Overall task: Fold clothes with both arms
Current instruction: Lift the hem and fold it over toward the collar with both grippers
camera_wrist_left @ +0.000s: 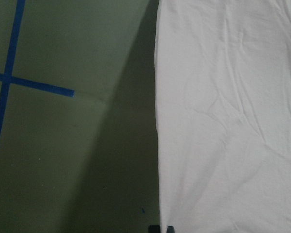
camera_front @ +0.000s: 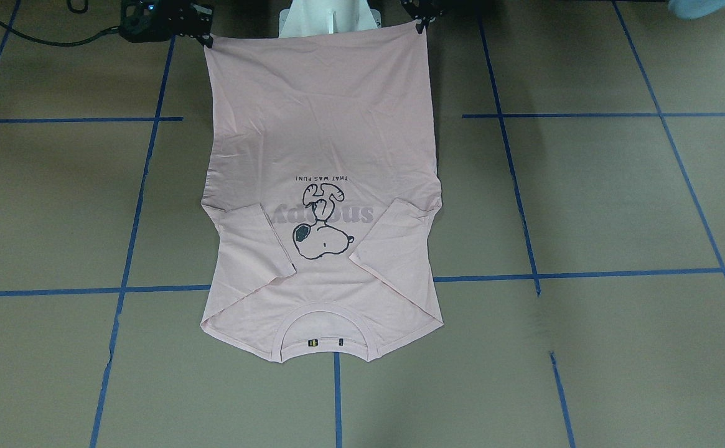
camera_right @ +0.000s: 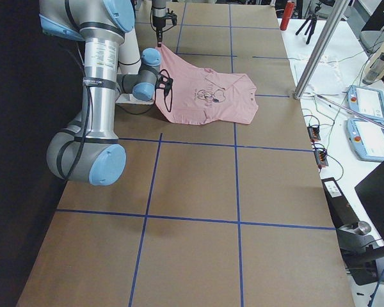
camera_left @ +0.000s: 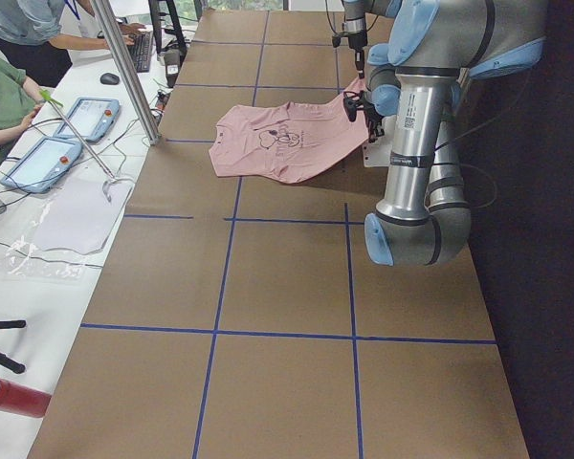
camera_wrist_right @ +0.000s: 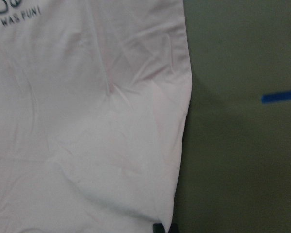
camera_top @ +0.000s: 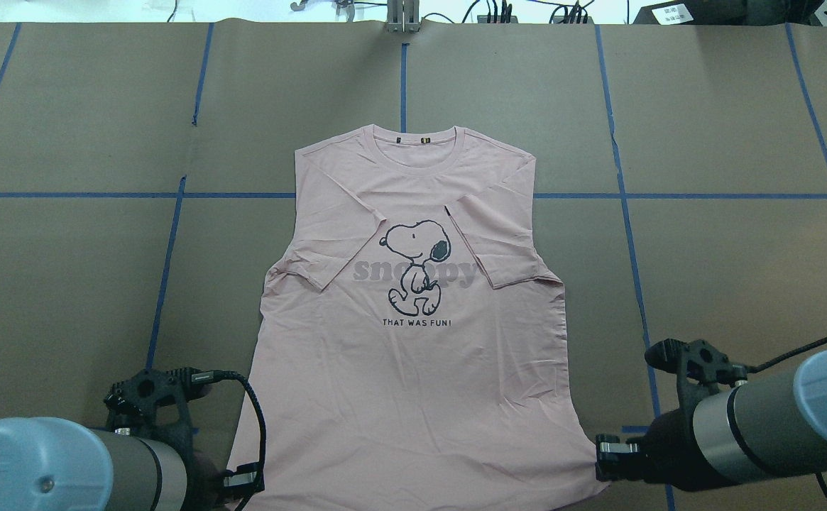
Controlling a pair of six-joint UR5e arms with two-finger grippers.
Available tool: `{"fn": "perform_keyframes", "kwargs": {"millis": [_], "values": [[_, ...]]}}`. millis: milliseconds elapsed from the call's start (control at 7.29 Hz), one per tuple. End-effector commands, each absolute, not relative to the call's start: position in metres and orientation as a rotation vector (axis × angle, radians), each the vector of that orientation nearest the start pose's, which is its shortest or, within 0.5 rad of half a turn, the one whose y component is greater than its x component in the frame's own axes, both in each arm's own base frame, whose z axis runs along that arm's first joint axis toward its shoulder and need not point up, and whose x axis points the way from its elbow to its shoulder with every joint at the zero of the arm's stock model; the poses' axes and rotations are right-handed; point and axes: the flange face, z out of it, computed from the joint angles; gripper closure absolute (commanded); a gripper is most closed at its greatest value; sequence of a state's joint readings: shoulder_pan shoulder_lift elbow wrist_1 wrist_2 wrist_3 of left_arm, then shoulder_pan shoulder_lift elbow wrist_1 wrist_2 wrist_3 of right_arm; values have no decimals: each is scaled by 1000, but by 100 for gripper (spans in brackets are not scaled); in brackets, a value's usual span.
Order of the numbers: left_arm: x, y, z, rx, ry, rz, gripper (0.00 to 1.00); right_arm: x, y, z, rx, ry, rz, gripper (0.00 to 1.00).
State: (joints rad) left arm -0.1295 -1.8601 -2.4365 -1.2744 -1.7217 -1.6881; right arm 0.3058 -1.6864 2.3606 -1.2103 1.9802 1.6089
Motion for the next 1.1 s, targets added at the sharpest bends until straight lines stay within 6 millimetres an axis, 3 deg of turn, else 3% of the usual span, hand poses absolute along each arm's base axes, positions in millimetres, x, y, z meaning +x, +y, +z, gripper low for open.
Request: {"fn": "perform_keyframes", "kwargs": {"millis": [0, 274, 548, 685, 823, 960], "values": [[385, -242, 195, 21, 871, -144, 100, -316, -286, 302, 21, -1087, 28, 100], [386, -334, 197, 165, 878, -178, 100, -328, -380, 310, 173, -1051, 41, 100], [403, -421, 240, 253, 887, -240, 100, -363, -482, 303, 247, -1005, 86, 100], [409, -459, 265, 271, 875, -281, 100, -383, -530, 310, 265, -953, 71, 100], [418, -495, 274, 303, 875, -291, 100, -390, -575, 310, 291, -916, 55, 100], [429, -523, 287, 308, 864, -313, 100, -390, -591, 324, 278, -889, 67, 100]]}}
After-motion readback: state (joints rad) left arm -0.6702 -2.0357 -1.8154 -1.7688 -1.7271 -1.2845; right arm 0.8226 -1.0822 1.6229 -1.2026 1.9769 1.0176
